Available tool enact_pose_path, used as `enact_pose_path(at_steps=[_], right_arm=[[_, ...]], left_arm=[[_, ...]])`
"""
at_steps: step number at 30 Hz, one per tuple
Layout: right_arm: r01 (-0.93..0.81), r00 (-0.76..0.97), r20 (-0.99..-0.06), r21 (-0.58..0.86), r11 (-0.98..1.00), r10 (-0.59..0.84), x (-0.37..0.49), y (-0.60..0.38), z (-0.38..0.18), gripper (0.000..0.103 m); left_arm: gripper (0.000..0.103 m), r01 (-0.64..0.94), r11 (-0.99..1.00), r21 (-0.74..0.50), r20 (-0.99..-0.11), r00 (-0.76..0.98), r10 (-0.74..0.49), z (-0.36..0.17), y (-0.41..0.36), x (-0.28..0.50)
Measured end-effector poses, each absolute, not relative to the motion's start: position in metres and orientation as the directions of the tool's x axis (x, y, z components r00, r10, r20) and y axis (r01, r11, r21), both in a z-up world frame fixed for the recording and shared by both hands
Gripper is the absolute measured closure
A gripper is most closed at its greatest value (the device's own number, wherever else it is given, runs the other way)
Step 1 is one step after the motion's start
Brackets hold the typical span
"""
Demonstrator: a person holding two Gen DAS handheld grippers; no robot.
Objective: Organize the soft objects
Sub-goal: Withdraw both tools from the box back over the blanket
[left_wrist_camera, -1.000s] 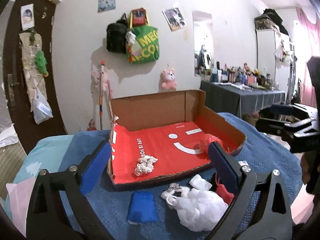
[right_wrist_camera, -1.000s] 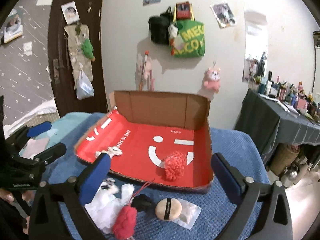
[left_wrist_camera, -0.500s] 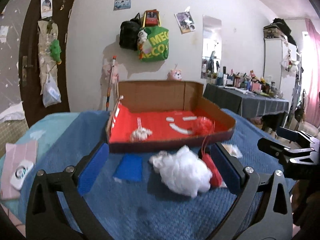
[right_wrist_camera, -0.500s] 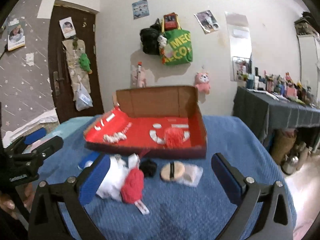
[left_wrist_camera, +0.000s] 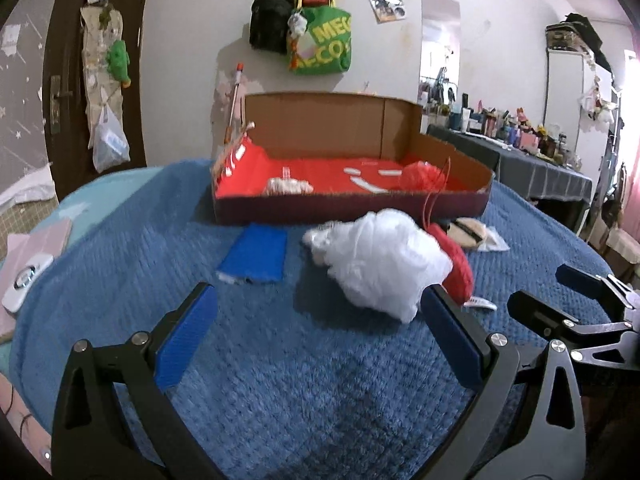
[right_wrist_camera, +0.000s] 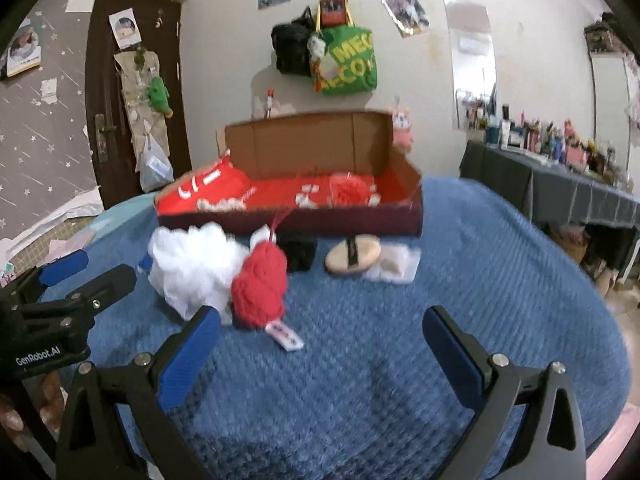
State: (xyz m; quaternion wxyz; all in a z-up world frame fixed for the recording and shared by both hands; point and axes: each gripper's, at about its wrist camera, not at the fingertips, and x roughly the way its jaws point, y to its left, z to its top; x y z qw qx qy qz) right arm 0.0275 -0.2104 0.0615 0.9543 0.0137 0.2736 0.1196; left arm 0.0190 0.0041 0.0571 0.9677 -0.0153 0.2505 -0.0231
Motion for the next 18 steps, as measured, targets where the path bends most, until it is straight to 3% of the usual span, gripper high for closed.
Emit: enact_pose_path(at_steps=[18], right_arm=[[-0.207,0.804,-0.545,0.116,0.971,0.237,0.036,-0.211,0.050,0.000]], left_arm=[[0.000,0.044,0.997,-0.061,-0.524,0.849,-0.070,0.050,0.007,0.032]])
